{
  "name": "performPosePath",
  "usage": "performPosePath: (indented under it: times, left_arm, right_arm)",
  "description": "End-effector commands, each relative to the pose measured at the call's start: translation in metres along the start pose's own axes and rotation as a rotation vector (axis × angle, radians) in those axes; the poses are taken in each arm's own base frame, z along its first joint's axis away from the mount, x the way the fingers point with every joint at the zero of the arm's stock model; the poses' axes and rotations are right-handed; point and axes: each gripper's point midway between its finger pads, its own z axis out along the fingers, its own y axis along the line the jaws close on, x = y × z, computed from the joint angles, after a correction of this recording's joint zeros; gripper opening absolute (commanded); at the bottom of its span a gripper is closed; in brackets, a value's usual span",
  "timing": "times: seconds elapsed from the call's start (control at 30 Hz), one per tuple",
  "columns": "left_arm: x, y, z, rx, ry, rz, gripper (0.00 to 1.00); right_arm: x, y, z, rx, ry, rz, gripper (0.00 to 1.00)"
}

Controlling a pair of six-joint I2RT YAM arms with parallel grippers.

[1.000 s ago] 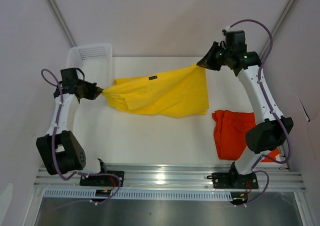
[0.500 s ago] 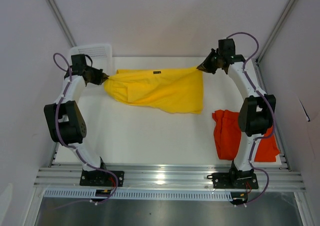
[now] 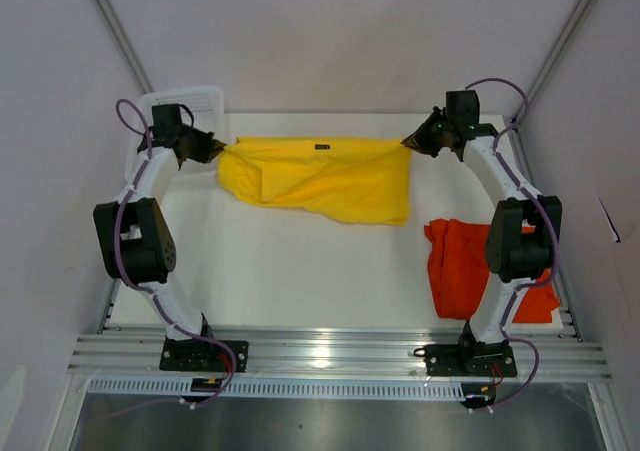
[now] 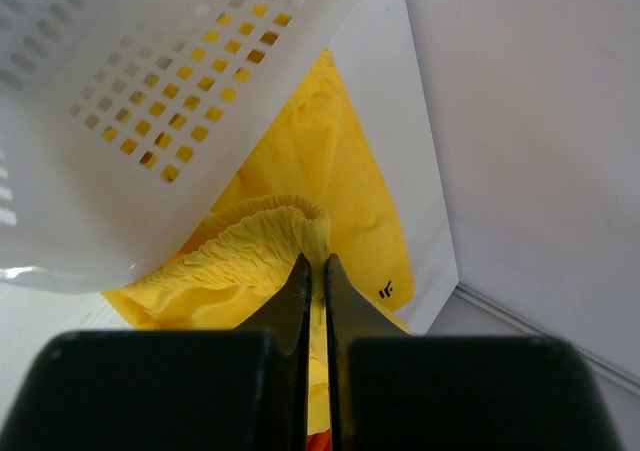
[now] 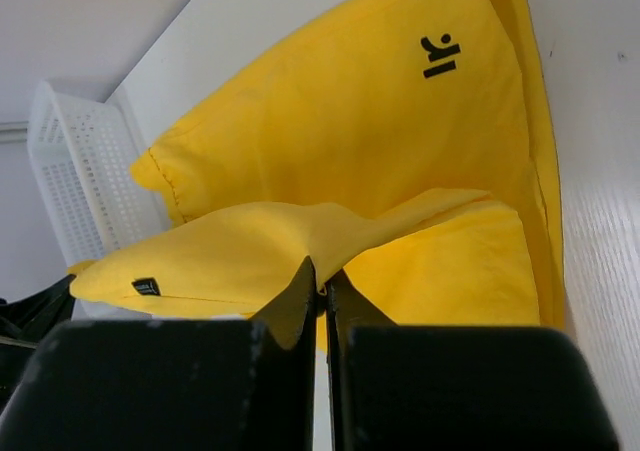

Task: Fold and stack the shorts
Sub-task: Fold the shorts

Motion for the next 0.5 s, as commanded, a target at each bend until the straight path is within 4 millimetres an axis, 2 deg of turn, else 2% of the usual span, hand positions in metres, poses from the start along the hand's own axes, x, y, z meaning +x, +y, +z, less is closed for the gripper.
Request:
performPosePath:
  times: [0.0,0.03,0.07,0.1,0.13,0.17,0.2,0.23,0.27,0.3,0.33,0.37,0.4,0.43,0.47]
  left_arm:
    - [0.006,-0.012,-0.031,0.065,-0.031,0.027,0.0]
    - [0.008,-0.018,-0.043,0.091,-0.035,0.032,0.0]
    - [0.012,-0.017,-0.048,0.098,-0.027,0.034,0.0]
    - [0.021,-0.004,-0.048,0.075,-0.009,0.031,0.0]
    - [0.026,-0.003,-0.053,0.078,-0.003,0.038,0.0]
    - [0.028,-0.012,-0.07,0.113,-0.017,0.053,0.0]
    - [0.038,0.005,-0.07,0.085,-0.003,0.048,0.0]
    - [0.043,0.005,-0.077,0.093,-0.004,0.055,0.0]
    - [0.051,0.014,-0.081,0.085,0.005,0.053,0.0]
    - [0.052,0.006,-0.1,0.125,-0.016,0.061,0.0]
    - [0.062,0.021,-0.101,0.106,0.002,0.053,0.0]
    - [0.065,0.022,-0.108,0.12,0.001,0.053,0.0]
    - [0.068,0.015,-0.124,0.164,-0.009,0.057,0.0]
    - [0.077,0.031,-0.125,0.144,0.017,0.05,0.0]
    - [0.081,0.032,-0.131,0.153,0.021,0.054,0.0]
  right_arm:
    - [-0.023,0.039,-0.065,-0.106,-0.126,-0.073,0.0]
    - [-0.017,0.031,-0.069,-0.093,-0.117,-0.075,0.0]
    - [-0.013,0.032,-0.078,-0.101,-0.117,-0.08,0.0]
    - [-0.01,0.032,-0.086,-0.107,-0.119,-0.089,0.0]
    - [-0.009,0.038,-0.108,-0.13,-0.145,-0.105,0.0]
    - [0.0,0.032,-0.114,-0.122,-0.134,-0.117,0.0]
    - [0.006,0.03,-0.124,-0.117,-0.131,-0.123,0.0]
    - [0.008,0.039,-0.15,-0.151,-0.163,-0.145,0.0]
    - [0.019,0.032,-0.155,-0.148,-0.148,-0.157,0.0]
    - [0.025,0.029,-0.166,-0.145,-0.149,-0.164,0.0]
    - [0.03,0.027,-0.176,-0.145,-0.155,-0.173,0.0]
    - [0.041,0.024,-0.195,-0.151,-0.159,-0.192,0.0]
    - [0.047,0.022,-0.203,-0.151,-0.161,-0.2,0.0]
    - [0.053,0.019,-0.211,-0.15,-0.158,-0.206,0.0]
    - [0.067,0.012,-0.223,-0.152,-0.15,-0.21,0.0]
